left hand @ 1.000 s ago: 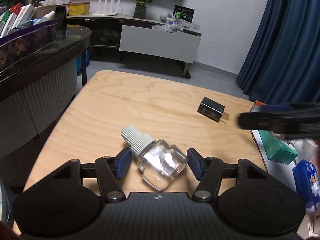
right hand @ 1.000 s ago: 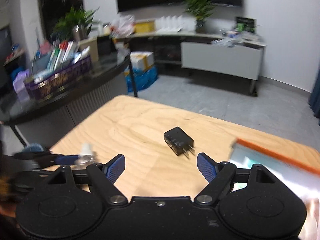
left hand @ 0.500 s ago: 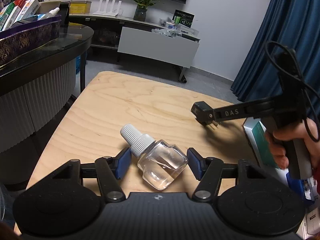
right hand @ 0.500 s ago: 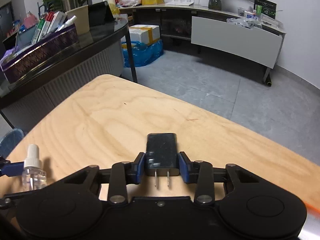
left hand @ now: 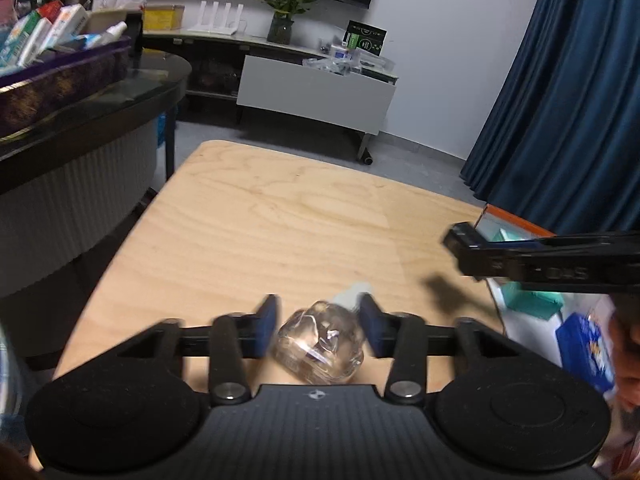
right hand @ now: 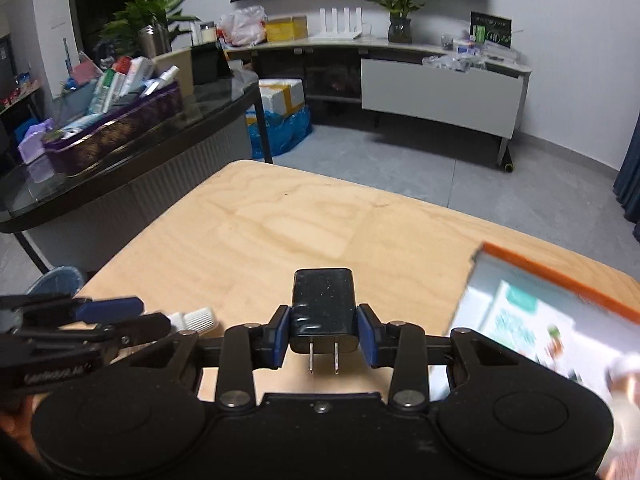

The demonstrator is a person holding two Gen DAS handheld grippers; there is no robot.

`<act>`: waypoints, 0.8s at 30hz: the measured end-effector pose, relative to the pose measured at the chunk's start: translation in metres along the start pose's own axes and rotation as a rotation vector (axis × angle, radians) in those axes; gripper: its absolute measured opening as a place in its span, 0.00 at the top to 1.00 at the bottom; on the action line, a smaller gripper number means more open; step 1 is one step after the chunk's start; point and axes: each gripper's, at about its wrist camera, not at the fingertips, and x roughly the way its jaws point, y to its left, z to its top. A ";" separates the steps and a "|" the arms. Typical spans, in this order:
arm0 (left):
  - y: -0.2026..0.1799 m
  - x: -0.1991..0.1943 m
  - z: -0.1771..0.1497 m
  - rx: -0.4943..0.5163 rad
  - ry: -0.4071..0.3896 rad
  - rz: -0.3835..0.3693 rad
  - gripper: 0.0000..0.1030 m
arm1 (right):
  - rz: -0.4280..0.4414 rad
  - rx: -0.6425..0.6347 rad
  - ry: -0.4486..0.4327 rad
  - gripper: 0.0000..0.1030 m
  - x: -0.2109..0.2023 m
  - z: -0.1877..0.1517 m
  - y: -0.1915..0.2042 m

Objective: Organize rigid objects
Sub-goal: 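Grasp clear glass bottle with left tool while right tool grasps black charger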

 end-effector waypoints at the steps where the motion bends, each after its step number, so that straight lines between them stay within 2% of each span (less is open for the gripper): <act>1: 0.000 -0.002 -0.002 0.010 -0.004 0.004 0.33 | 0.001 0.012 -0.010 0.57 -0.007 -0.005 0.000; 4: -0.007 0.003 -0.005 0.094 -0.003 0.012 0.22 | 0.014 0.077 -0.025 0.57 -0.021 -0.016 -0.002; 7: -0.010 0.018 -0.006 0.195 0.016 0.024 0.21 | 0.022 0.094 -0.049 0.57 -0.036 -0.025 0.002; 8: -0.008 0.023 -0.006 0.201 0.023 0.006 0.24 | 0.018 0.095 -0.059 0.57 -0.041 -0.028 0.004; 10: -0.006 0.029 -0.006 0.218 0.018 -0.009 0.37 | 0.012 0.110 -0.077 0.57 -0.050 -0.033 0.004; 11: -0.007 0.030 -0.006 0.237 0.014 -0.011 0.49 | 0.012 0.124 -0.086 0.57 -0.054 -0.035 0.003; 12: -0.009 0.030 -0.006 0.244 0.017 -0.013 0.52 | 0.011 0.141 -0.094 0.57 -0.057 -0.036 0.002; 17: -0.011 0.017 -0.010 0.175 0.009 -0.028 0.53 | -0.016 0.174 -0.131 0.57 -0.075 -0.047 0.000; 19: -0.013 0.008 -0.009 0.139 0.001 -0.050 0.57 | -0.026 0.187 -0.147 0.57 -0.083 -0.051 0.000; 20: -0.016 0.002 -0.008 0.138 -0.006 -0.064 0.76 | -0.033 0.191 -0.155 0.57 -0.087 -0.053 -0.001; 22: -0.029 -0.009 -0.006 0.169 -0.031 -0.058 0.77 | -0.050 0.196 -0.167 0.57 -0.096 -0.056 -0.002; 24: -0.037 -0.008 -0.008 0.202 -0.005 -0.050 0.73 | -0.054 0.215 -0.165 0.57 -0.103 -0.062 -0.006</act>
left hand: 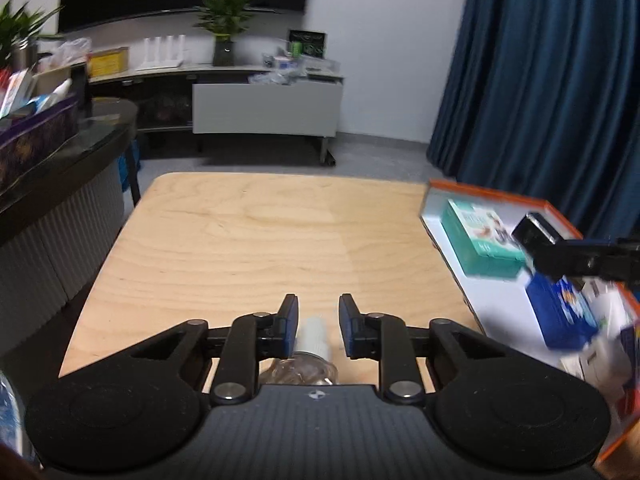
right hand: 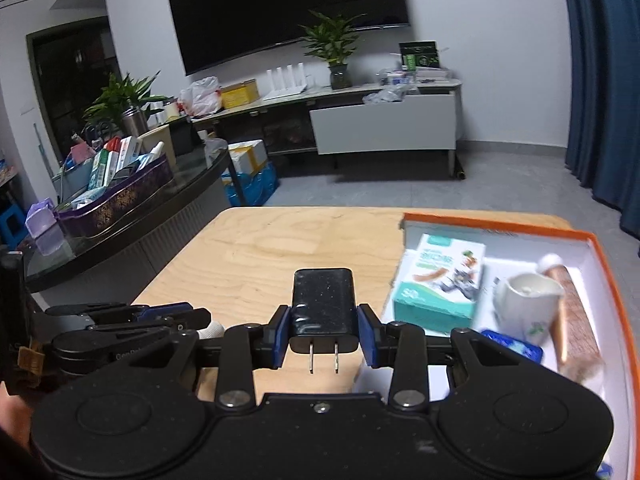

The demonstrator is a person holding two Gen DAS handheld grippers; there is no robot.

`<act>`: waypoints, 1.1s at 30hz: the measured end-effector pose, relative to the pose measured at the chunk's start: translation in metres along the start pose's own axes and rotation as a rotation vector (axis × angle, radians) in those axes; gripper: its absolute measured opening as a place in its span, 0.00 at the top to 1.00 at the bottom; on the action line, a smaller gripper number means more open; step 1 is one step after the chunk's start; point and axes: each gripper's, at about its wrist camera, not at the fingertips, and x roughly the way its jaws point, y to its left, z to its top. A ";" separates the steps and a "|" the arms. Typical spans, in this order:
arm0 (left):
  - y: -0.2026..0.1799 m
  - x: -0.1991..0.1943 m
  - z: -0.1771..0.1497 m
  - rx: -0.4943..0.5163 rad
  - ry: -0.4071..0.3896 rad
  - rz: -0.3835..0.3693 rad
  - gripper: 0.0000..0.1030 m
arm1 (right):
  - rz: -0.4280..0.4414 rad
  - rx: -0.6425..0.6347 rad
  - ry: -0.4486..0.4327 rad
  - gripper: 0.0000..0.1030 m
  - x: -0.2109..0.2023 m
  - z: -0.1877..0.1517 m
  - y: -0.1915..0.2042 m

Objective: Organize rigid objects
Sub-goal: 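Grasp clear glass bottle with left tool while right tool grasps black charger, then carry glass bottle with left tool while right tool carries black charger over box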

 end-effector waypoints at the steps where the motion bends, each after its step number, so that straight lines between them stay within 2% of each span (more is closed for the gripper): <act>1: 0.000 0.000 -0.003 -0.006 0.010 0.011 0.72 | 0.004 0.011 -0.003 0.57 -0.005 -0.002 -0.002; 2: 0.000 -0.002 -0.007 -0.009 0.006 0.024 0.57 | 0.005 0.013 -0.010 0.57 -0.011 -0.005 -0.002; 3: 0.001 -0.004 -0.012 -0.006 0.007 0.039 0.36 | -0.001 0.008 -0.018 0.57 -0.016 -0.007 -0.002; 4: 0.003 -0.008 -0.017 0.000 0.006 0.044 0.30 | -0.007 0.003 -0.024 0.57 -0.022 -0.010 -0.002; 7: 0.006 -0.016 -0.032 0.045 0.015 0.040 0.26 | -0.008 0.022 -0.032 0.57 -0.034 -0.017 -0.008; 10: 0.003 -0.010 -0.039 0.073 0.034 0.050 0.26 | -0.008 0.054 -0.033 0.57 -0.038 -0.022 -0.014; 12: 0.003 -0.002 -0.040 0.070 0.046 0.060 0.37 | -0.014 0.057 -0.034 0.57 -0.040 -0.023 -0.014; 13: 0.001 -0.001 -0.041 0.075 0.026 0.074 0.42 | -0.015 0.056 -0.035 0.57 -0.041 -0.024 -0.013; 14: 0.000 0.000 -0.040 0.079 0.019 0.075 0.52 | -0.014 0.054 -0.036 0.57 -0.042 -0.024 -0.012; 17: 0.000 -0.003 -0.038 0.059 0.017 0.061 0.52 | -0.022 0.048 -0.044 0.57 -0.045 -0.023 -0.011; 19: -0.002 -0.011 -0.038 0.057 0.001 0.071 0.52 | -0.024 0.049 -0.051 0.57 -0.047 -0.023 -0.012; 23: -0.009 -0.031 -0.026 0.030 -0.040 0.037 0.52 | -0.036 0.050 -0.069 0.57 -0.054 -0.024 -0.012; 29: -0.047 -0.059 0.004 0.040 -0.117 -0.023 0.52 | -0.082 0.041 -0.129 0.57 -0.078 -0.023 -0.017; 33: -0.080 -0.076 0.023 0.024 -0.152 -0.096 0.52 | -0.136 0.054 -0.183 0.57 -0.103 -0.023 -0.030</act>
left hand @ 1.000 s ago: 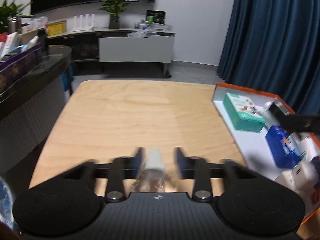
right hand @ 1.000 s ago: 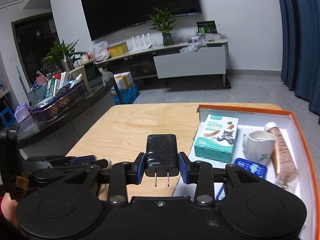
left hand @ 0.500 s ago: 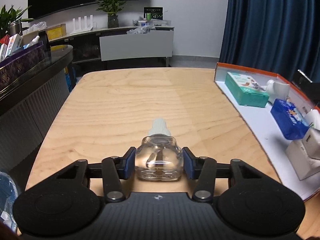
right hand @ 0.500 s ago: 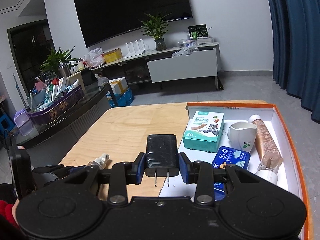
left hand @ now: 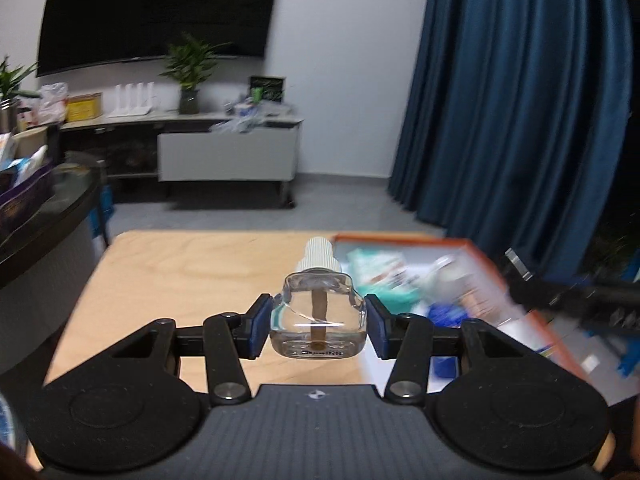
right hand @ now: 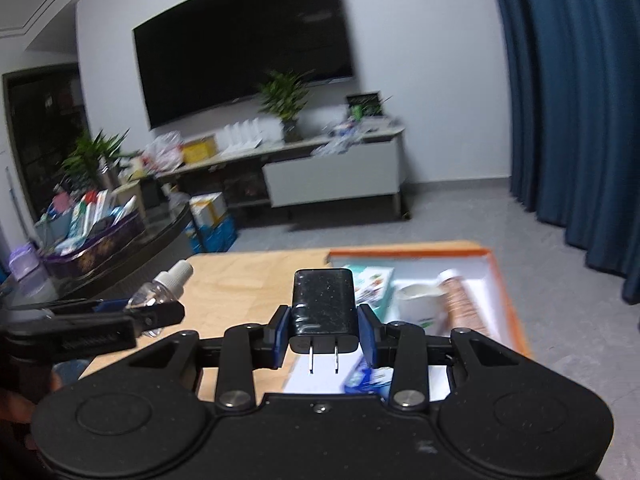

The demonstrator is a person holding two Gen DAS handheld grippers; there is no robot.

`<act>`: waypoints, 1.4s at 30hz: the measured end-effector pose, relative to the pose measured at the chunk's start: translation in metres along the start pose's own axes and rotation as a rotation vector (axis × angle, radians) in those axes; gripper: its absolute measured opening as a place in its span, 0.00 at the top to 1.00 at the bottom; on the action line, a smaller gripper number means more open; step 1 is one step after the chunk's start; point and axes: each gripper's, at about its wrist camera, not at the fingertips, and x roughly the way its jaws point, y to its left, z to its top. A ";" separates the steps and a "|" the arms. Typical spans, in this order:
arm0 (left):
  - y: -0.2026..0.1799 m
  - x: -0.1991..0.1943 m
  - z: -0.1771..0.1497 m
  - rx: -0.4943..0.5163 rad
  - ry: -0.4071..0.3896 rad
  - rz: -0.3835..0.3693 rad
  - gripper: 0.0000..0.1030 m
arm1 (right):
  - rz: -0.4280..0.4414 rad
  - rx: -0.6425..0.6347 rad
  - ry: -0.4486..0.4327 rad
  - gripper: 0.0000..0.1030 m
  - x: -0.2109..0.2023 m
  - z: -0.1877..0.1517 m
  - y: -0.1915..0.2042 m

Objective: Organize rigid objects
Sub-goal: 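Carry glass bottle with left tool while right tool carries black charger over box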

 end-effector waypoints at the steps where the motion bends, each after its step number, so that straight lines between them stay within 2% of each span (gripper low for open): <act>1: -0.010 -0.001 0.004 0.004 -0.006 -0.017 0.52 | -0.017 0.004 -0.014 0.57 -0.006 0.001 -0.005; 6: -0.055 0.000 0.019 0.026 -0.030 -0.081 0.52 | -0.112 0.002 -0.070 0.57 -0.034 0.006 -0.029; 12: -0.080 0.006 0.017 0.022 -0.030 -0.096 0.52 | -0.149 0.034 -0.101 0.57 -0.053 0.005 -0.055; 22: -0.080 0.025 0.000 0.016 0.063 -0.070 0.52 | -0.106 0.066 -0.054 0.57 -0.036 -0.008 -0.067; 42: -0.079 0.047 -0.013 0.015 0.134 -0.059 0.52 | -0.086 0.037 0.025 0.57 0.008 -0.005 -0.075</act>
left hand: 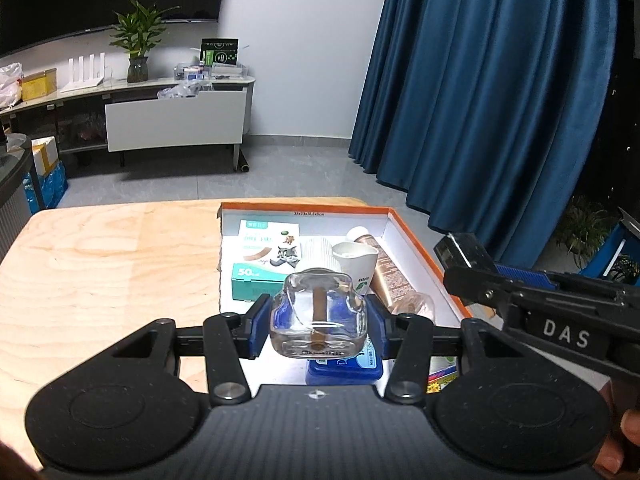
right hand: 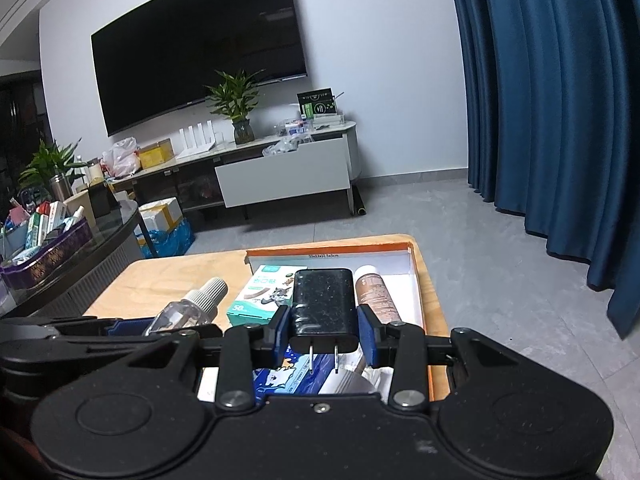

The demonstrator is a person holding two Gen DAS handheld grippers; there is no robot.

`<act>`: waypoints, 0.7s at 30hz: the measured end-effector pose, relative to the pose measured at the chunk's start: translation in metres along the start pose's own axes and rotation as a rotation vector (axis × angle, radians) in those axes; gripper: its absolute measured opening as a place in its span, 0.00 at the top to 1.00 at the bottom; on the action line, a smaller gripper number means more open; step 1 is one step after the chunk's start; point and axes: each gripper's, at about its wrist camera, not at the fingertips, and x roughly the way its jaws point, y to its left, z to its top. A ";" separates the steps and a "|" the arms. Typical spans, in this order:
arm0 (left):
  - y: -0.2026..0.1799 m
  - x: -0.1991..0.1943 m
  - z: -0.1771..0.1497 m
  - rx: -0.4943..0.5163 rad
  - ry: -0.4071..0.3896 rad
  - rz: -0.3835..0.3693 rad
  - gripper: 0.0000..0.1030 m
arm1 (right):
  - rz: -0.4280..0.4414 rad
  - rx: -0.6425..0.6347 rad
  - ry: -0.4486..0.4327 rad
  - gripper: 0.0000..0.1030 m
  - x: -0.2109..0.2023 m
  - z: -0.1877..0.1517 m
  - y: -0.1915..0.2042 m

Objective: Organize rigid objects
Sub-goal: 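Carry glass bottle with left tool while right tool carries black charger over box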

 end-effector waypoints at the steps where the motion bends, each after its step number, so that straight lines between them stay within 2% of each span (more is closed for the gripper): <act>1: 0.001 0.001 0.000 -0.001 0.004 0.000 0.52 | -0.002 0.000 0.005 0.57 0.003 0.000 -0.001; 21: -0.005 0.033 0.007 -0.009 0.056 -0.044 0.52 | -0.026 -0.001 0.067 0.57 0.048 0.012 -0.015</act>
